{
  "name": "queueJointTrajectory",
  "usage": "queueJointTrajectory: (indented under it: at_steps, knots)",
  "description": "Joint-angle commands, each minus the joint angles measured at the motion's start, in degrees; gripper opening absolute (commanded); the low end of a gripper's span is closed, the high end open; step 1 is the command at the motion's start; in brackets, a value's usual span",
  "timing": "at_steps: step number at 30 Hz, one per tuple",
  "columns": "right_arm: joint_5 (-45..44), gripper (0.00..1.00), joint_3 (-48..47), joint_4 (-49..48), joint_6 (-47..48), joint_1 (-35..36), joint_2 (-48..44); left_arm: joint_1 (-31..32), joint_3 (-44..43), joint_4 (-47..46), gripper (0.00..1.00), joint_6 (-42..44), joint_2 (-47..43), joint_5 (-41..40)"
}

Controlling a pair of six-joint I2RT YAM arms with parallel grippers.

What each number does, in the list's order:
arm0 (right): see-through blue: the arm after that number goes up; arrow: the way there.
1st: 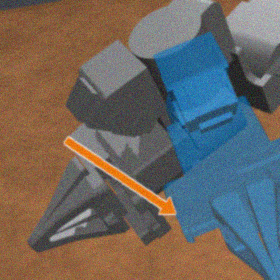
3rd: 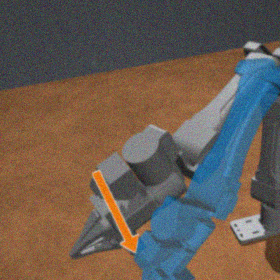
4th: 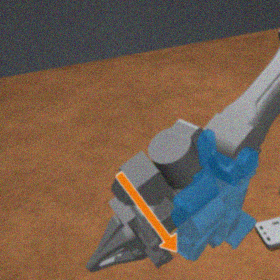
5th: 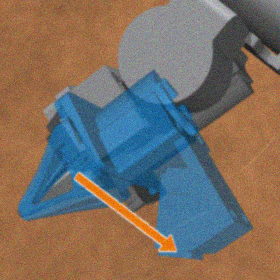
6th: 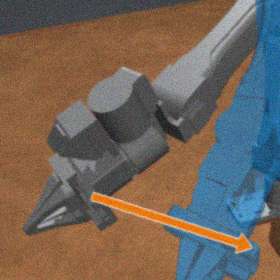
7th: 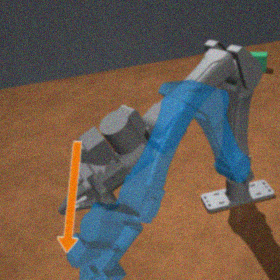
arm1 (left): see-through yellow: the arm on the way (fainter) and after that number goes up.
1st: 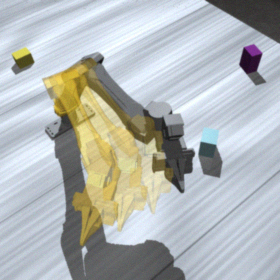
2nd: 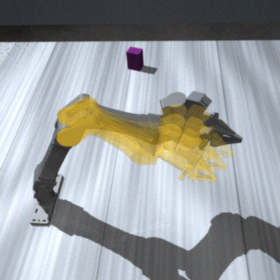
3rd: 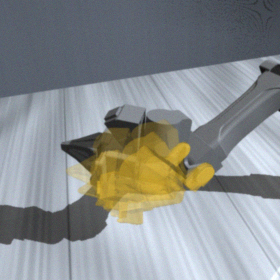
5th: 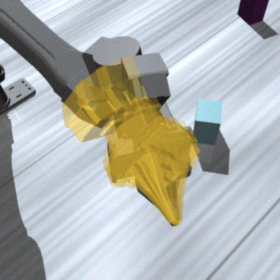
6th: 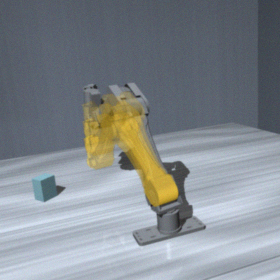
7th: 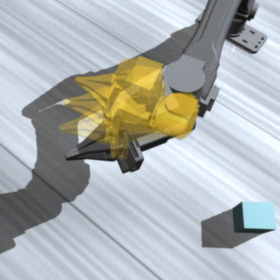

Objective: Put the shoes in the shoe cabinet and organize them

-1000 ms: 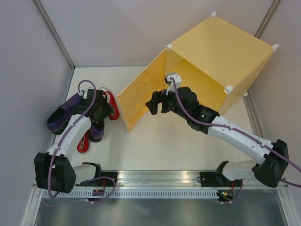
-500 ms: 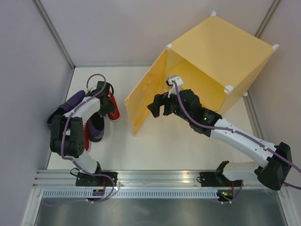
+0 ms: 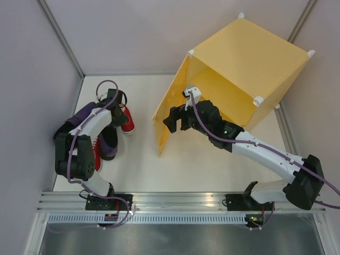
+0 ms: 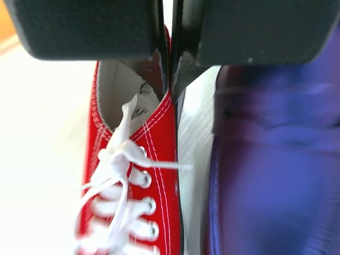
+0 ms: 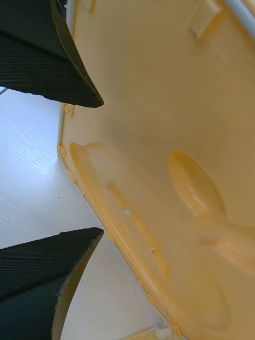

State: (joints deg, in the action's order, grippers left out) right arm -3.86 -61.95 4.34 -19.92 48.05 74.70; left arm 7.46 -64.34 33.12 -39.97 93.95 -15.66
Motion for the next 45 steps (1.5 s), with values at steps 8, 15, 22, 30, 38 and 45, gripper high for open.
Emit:
queueJointTrajectory:
  at_steps: [8, 15, 22, 30, 38, 45]
  knots:
    - [1.4, 0.97, -8.53, -5.38, -0.64, 1.34, 9.4, -0.08, -10.1, 2.03, 0.02, 8.84, -26.87, -4.03]
    - [-1.94, 0.97, -15.46, -8.73, -2.31, 2.04, 17.58, -0.17, -10.99, 5.37, 0.02, 12.02, -44.26, -3.5]
    - [-3.35, 0.97, -24.08, -5.84, -3.1, 2.04, 25.23, -0.17, -10.2, 6.95, 0.02, 11.32, -56.66, -0.78]
    - [-4.31, 0.96, -29.61, -2.86, -2.14, 2.04, 26.11, -0.08, -14.05, 5.99, 0.02, 11.67, -65.03, 11.26]
    - [-5.11, 0.97, -36.91, -0.83, -0.56, 1.96, 32.53, -0.17, -13.89, 6.25, 0.02, 11.14, -68.11, 17.83]
    - [-0.8, 0.96, -29.91, 1.55, -0.47, 1.96, 28.67, -0.08, -4.94, 13.8, 0.37, 12.36, -63.72, 18.74]
